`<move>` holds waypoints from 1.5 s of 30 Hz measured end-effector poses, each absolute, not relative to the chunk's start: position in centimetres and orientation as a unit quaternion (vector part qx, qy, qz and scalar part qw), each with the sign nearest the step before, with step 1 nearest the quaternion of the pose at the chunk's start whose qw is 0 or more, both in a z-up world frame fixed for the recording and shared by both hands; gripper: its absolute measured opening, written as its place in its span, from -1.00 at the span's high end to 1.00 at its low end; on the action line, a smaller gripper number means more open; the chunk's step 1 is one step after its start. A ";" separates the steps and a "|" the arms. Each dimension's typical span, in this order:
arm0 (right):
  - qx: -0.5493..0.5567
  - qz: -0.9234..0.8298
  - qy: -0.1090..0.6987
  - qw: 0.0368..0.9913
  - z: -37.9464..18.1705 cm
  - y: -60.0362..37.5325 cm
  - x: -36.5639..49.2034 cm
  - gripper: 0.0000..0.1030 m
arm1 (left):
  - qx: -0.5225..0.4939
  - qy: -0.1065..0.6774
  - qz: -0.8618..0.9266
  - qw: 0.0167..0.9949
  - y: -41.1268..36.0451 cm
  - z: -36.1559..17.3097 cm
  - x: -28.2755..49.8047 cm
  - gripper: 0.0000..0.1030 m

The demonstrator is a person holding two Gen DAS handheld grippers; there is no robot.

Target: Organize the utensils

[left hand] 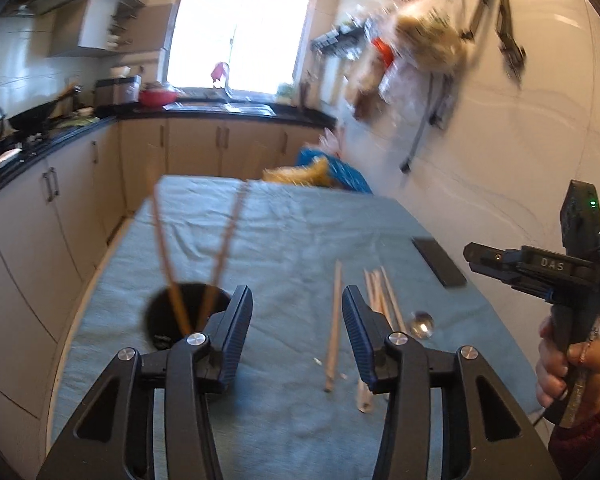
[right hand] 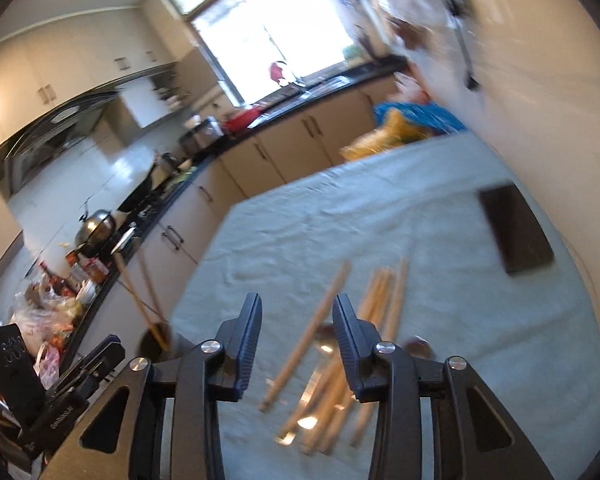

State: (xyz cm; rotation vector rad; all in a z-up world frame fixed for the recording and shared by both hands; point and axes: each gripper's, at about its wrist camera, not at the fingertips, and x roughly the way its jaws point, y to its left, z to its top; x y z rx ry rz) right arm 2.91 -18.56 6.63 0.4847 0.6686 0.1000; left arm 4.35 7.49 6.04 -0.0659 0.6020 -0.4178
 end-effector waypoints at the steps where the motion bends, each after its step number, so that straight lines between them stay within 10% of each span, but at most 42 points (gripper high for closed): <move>1: 0.241 0.038 0.331 0.912 6.0 -19.3 2.6 0.14 | -0.026 0.301 -0.208 0.930 6.8 5.8 4.5 0.11; 19: 0.320 0.011 0.430 0.844 -5.0 -26.1 4.5 0.15 | 0.026 0.393 -0.236 0.888 -0.2 1.4 6.5 0.10; 26: 0.308 0.028 0.441 0.842 -6.9 -25.3 6.1 0.93 | 0.003 0.450 -0.244 0.859 -1.8 -0.3 10.2 0.10; 45: 0.285 0.005 0.377 0.881 -3.1 -28.8 1.6 0.94 | 0.007 0.513 -0.259 0.818 -8.1 -4.6 20.3 0.12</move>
